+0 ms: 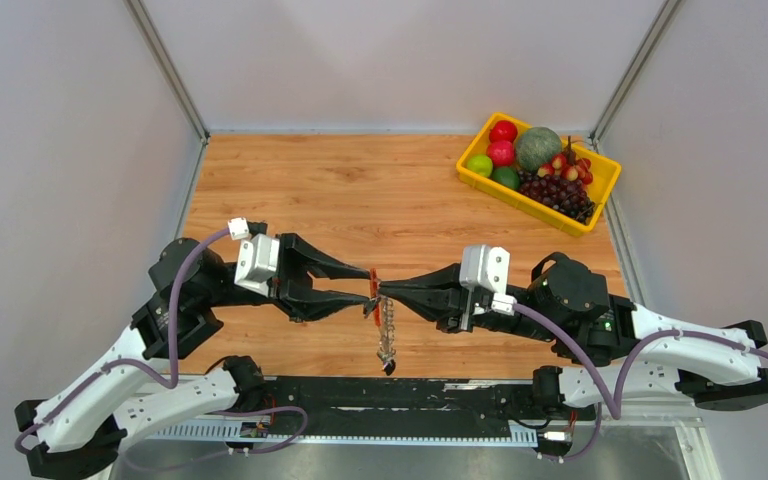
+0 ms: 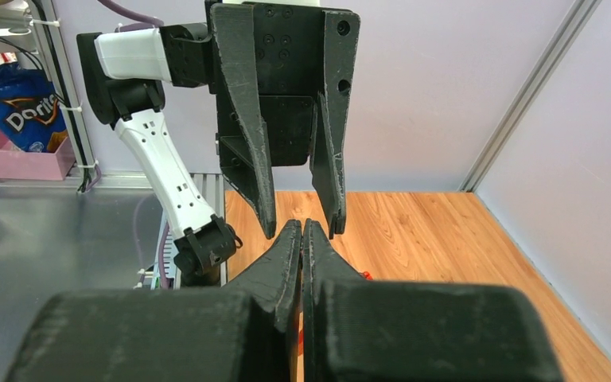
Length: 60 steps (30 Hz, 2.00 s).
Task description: Put the keys on the keyring
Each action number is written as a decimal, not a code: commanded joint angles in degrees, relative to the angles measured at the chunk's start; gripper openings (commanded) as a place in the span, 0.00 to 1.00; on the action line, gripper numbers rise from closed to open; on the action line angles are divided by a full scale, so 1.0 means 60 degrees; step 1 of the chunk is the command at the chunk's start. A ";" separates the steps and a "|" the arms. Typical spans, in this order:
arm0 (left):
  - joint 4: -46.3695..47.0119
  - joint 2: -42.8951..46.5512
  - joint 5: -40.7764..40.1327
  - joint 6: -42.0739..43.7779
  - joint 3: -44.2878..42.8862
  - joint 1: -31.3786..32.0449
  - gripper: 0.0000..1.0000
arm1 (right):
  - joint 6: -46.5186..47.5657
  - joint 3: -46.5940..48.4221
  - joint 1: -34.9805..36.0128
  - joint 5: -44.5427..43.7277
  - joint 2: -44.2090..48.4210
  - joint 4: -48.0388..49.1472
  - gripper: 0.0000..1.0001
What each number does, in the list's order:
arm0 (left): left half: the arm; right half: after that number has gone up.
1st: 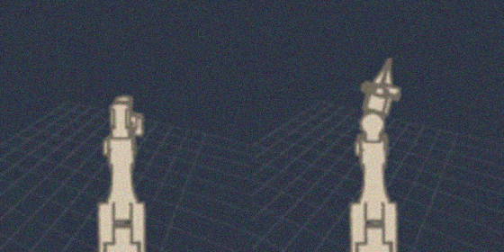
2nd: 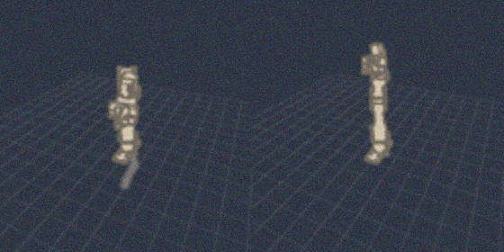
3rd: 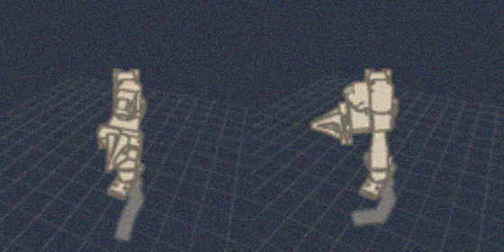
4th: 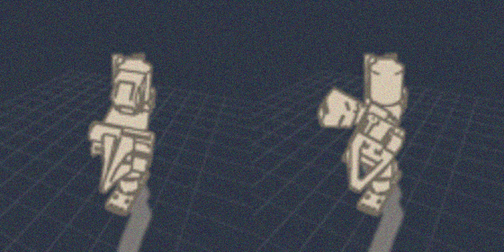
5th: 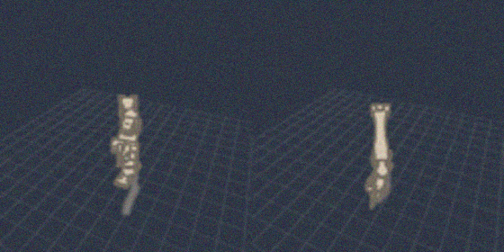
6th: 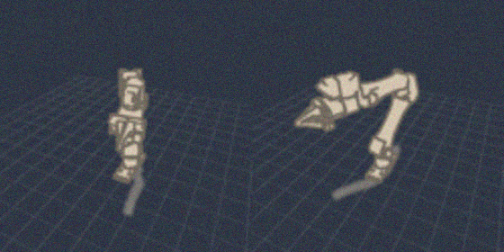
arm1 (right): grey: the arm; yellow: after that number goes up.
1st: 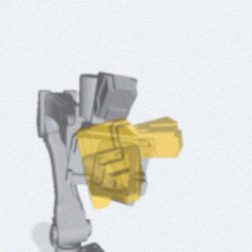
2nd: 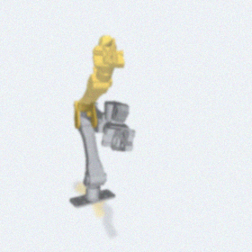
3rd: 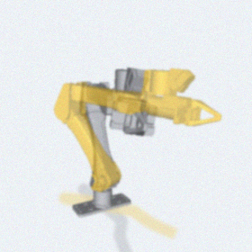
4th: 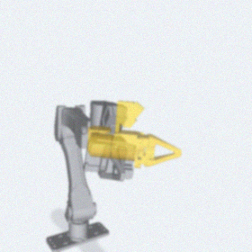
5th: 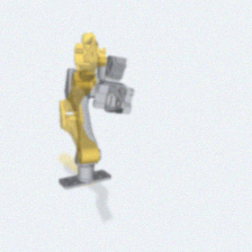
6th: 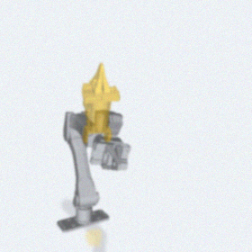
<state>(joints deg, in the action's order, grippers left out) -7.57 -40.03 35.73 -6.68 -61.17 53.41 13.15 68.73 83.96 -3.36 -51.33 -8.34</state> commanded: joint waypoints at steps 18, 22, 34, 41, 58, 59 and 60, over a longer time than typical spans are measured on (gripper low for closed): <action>0.1539 -0.0321 0.0946 -0.0804 0.0325 -0.0035 0.31 | 0.0064 0.0669 0.0069 0.0177 -0.0186 0.0358 0.00; 0.1555 -0.0371 0.0976 -0.0806 0.0330 -0.0032 0.27 | 0.0061 0.0682 0.0096 0.0170 -0.0205 0.0364 0.00; 0.1307 -0.0293 0.0804 -0.0650 0.0400 -0.0025 0.24 | 0.0065 0.0760 0.0211 0.0192 -0.0188 0.0450 0.00; 0.1306 -0.0389 0.0841 -0.0575 0.0343 -0.0031 0.00 | 0.0065 0.0745 0.0246 0.0178 -0.0169 0.0496 0.00; -0.2532 -0.0859 0.0159 0.0782 -0.1102 -0.0034 0.00 | -0.1677 0.3284 0.0246 -0.1186 -0.1153 -0.4765 0.35; -0.2854 -0.0898 0.0156 0.0815 -0.1162 -0.0029 0.00 | -0.1816 0.3597 0.0250 -0.1287 -0.1363 -0.5294 0.36; -0.2993 -0.0914 0.0177 0.0881 -0.1182 -0.0036 0.00 | -0.1950 0.3883 0.0247 -0.1303 -0.1696 -0.5812 0.37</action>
<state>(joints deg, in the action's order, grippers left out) -19.18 -45.36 37.36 -4.69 -65.19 53.41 6.31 85.89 85.10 -8.40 -57.04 -28.67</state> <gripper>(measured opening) 0.008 0.352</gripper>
